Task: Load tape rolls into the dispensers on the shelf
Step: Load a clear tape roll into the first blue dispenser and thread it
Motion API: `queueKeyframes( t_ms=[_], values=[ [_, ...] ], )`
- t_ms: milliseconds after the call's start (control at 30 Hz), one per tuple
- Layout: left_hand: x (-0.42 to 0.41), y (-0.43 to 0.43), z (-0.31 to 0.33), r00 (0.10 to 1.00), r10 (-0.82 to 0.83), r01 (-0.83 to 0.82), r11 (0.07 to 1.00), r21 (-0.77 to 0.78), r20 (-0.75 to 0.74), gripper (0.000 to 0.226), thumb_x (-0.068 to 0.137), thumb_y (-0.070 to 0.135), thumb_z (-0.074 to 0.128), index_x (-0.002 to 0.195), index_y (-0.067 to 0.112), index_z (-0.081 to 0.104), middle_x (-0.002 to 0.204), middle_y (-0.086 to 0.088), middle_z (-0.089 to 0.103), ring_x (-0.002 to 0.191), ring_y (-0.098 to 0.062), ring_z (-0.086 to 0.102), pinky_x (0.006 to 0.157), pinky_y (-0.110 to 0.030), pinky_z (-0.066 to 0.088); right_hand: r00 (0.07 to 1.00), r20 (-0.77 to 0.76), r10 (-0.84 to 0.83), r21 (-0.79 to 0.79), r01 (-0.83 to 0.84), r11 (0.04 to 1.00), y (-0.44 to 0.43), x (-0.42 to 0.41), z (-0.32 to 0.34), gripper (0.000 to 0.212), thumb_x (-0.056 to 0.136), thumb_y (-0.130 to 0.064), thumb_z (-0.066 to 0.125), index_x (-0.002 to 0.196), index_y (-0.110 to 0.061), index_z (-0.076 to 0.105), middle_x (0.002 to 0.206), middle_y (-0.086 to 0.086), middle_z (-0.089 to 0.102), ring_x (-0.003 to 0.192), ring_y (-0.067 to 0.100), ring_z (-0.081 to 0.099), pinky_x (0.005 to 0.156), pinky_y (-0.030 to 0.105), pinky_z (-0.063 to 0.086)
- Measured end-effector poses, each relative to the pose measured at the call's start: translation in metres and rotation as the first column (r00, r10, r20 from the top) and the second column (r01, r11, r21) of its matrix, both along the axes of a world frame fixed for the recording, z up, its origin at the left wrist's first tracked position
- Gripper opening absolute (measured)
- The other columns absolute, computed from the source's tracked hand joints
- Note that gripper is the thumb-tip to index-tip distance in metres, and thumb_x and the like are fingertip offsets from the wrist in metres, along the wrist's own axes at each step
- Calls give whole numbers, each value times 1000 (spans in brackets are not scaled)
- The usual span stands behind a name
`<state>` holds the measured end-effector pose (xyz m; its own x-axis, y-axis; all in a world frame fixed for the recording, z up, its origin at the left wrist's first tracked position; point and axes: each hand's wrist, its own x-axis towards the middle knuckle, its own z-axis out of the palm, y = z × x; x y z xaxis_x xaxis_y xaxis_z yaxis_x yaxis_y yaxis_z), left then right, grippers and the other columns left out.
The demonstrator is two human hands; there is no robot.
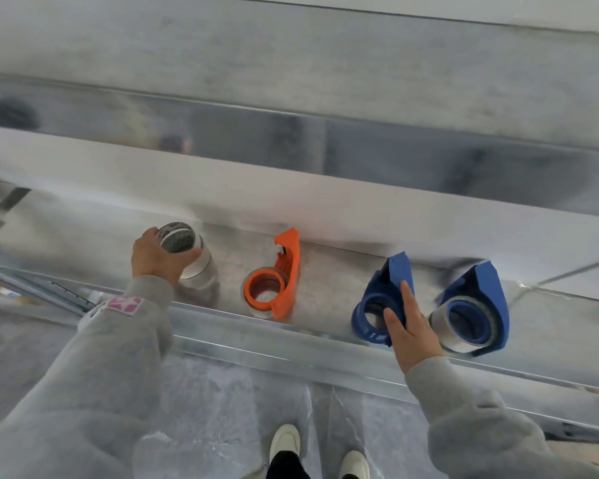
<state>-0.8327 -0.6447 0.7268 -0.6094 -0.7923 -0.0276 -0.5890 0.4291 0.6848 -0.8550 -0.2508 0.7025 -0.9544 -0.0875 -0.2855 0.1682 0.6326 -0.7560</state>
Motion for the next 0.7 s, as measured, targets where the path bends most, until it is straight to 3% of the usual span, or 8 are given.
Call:
queueKeyframes(
  t_ms=[233, 333, 467, 533, 600, 700],
  values=[
    [-8, 2, -4, 999, -32, 32, 999, -8, 18, 64, 65, 27, 85, 114, -2, 56, 114, -20, 61, 106, -37, 58, 85, -40, 47, 1000, -20, -7, 2, 7, 1000, -1, 0, -3, 61, 96, -33, 44, 146, -40, 9, 138, 7, 43, 119, 23, 47, 101, 35, 38],
    [-8, -1, -9, 999, -41, 41, 999, 3, 21, 73, 58, 37, 85, 114, 2, 54, 118, -21, 59, 109, -38, 56, 88, -41, 47, 1000, -31, -5, 14, 5, 1000, -1, 0, -4, 64, 95, -31, 46, 147, -37, 9, 139, 7, 43, 120, 23, 46, 101, 33, 36],
    [-6, 3, -8, 1000, 10, -10, 998, -61, -1, 110, 62, 44, 85, 146, 8, 24, 155, -15, 23, 144, -29, 19, 117, -42, 22, 999, -51, 9, 56, -6, 998, -3, 4, 3, 66, 94, -31, 48, 147, -35, 8, 139, 4, 40, 113, 14, 43, 96, 28, 35],
    [-8, 26, 5, 986, -41, 11, 983, -181, -164, 103, 64, 41, 85, 144, 10, 29, 155, -15, 22, 143, -31, 19, 116, -42, 20, 993, -114, -2, 99, 13, 995, -2, 9, 10, 61, 94, -33, 48, 147, -30, 17, 144, 2, 36, 121, 15, 41, 99, 28, 34],
    [-14, 66, 20, 918, -203, 104, 952, -288, -340, 86, 67, 36, 83, 137, 10, 41, 149, -16, 32, 137, -30, 28, 113, -40, 24, 975, -221, -35, 132, 66, 989, 5, 11, 19, 49, 93, -35, 48, 140, -24, 36, 144, 1, 40, 129, 17, 40, 103, 30, 34],
    [-25, 144, 35, 755, -440, 262, 882, -392, -486, 58, 72, 24, 77, 122, 5, 54, 133, -19, 46, 126, -31, 42, 108, -39, 33, 916, -367, -162, 87, 208, 974, 31, 2, 36, 29, 92, -28, 54, 118, -18, 57, 118, -1, 58, 108, 17, 55, 92, 29, 43]
  ],
)
